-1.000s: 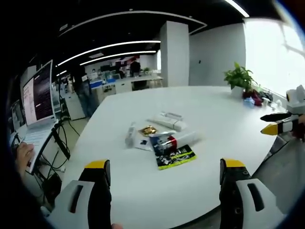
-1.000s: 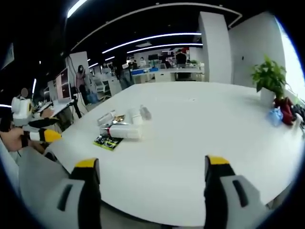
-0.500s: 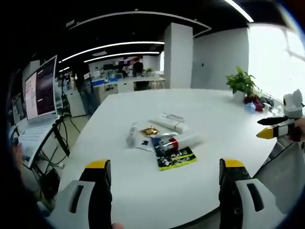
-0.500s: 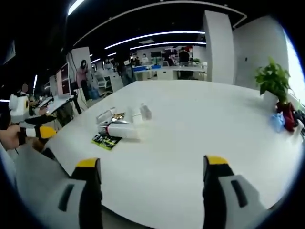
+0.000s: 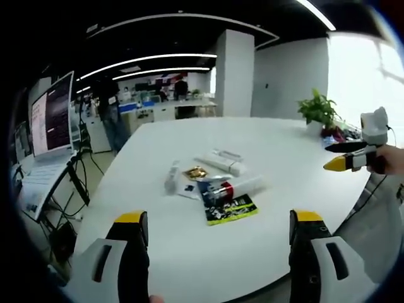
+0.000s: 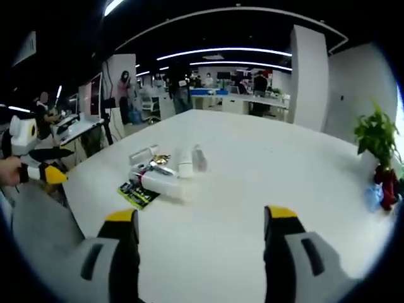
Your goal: Arrange the skincare products in the storage area until every visible bottle or jar stands upright without overlapping.
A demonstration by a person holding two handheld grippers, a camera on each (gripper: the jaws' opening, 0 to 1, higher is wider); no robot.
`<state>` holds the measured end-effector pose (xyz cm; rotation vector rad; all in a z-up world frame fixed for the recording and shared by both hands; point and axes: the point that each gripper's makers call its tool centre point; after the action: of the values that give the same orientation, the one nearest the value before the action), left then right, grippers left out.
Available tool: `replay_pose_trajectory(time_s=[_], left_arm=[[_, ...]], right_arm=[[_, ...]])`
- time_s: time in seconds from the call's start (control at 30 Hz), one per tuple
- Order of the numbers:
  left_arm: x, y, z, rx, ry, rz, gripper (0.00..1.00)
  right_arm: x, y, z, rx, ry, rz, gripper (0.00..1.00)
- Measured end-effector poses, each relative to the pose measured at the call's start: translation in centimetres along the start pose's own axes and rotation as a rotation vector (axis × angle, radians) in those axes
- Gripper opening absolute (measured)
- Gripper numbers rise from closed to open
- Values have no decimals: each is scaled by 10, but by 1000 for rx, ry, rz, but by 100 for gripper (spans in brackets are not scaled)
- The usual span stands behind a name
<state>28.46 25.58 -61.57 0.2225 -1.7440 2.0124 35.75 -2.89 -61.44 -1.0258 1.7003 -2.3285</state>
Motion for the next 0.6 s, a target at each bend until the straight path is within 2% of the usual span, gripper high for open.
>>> replay_pose_trajectory(time_s=[0.27, 0.6], left_arm=[[-1, 3, 3, -15, 13, -20, 90], [-2, 4, 2, -22, 8, -26, 89]], right_arm=[[-31, -22, -5, 114, -91, -1, 74], [-66, -32, -21, 225, -213, -33, 69]])
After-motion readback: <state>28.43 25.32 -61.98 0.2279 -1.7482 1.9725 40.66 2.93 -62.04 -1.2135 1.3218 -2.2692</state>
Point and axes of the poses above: the point that each gripper's makers call its tool centre point, and the gripper's own axes: x roughly backward along the fingers, z roughly to its right, y roughly out of its underside, and after that the axes turned 7 degrees about x, right-handed
